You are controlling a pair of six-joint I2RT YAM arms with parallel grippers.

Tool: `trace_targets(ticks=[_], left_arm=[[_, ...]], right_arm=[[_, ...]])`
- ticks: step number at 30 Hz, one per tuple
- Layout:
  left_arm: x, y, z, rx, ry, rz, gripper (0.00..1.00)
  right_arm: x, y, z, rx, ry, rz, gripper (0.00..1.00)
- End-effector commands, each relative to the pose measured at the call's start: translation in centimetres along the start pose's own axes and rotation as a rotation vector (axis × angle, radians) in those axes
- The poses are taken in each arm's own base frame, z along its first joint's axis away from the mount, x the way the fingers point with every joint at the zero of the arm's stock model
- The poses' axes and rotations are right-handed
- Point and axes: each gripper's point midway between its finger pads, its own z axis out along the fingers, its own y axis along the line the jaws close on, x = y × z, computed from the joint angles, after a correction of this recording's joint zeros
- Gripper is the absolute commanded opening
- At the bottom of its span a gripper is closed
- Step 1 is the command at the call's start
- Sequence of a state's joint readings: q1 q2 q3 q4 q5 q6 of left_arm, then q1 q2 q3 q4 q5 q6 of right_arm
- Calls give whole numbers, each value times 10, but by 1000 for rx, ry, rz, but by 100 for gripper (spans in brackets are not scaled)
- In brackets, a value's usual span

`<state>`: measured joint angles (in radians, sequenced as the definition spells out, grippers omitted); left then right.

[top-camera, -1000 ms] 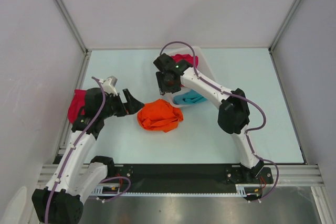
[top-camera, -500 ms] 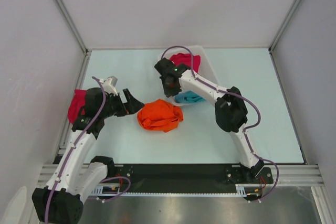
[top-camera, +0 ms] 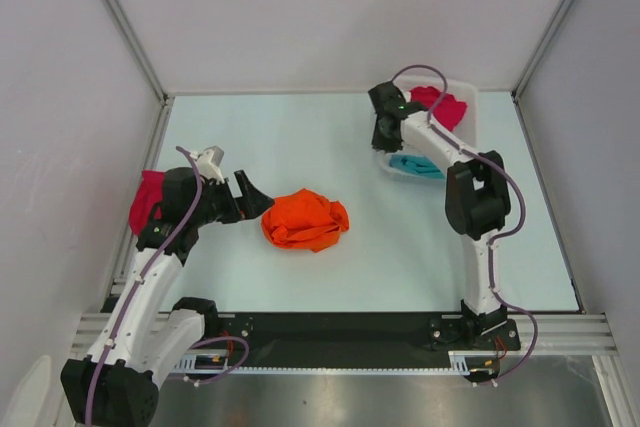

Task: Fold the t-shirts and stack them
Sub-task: Move the tshirt to the center of the board

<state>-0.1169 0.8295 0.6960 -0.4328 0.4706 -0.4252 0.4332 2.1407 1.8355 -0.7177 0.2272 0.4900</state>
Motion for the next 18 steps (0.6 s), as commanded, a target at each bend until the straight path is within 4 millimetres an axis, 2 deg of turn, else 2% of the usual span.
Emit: trace_targets(ticks=[1, 8, 11, 18], left_arm=[[-20, -7, -9, 5, -61, 47, 100], [-20, -11, -10, 18, -61, 44, 100], [-21, -12, -11, 22, -64, 43, 99], [-21, -12, -9, 30, -59, 36, 99]], right_arm=[[20, -85, 35, 236, 72, 119, 0], [11, -133, 35, 315, 63, 196, 0], [15, -146, 37, 298, 84, 260, 0], [11, -164, 35, 284, 78, 326, 0]])
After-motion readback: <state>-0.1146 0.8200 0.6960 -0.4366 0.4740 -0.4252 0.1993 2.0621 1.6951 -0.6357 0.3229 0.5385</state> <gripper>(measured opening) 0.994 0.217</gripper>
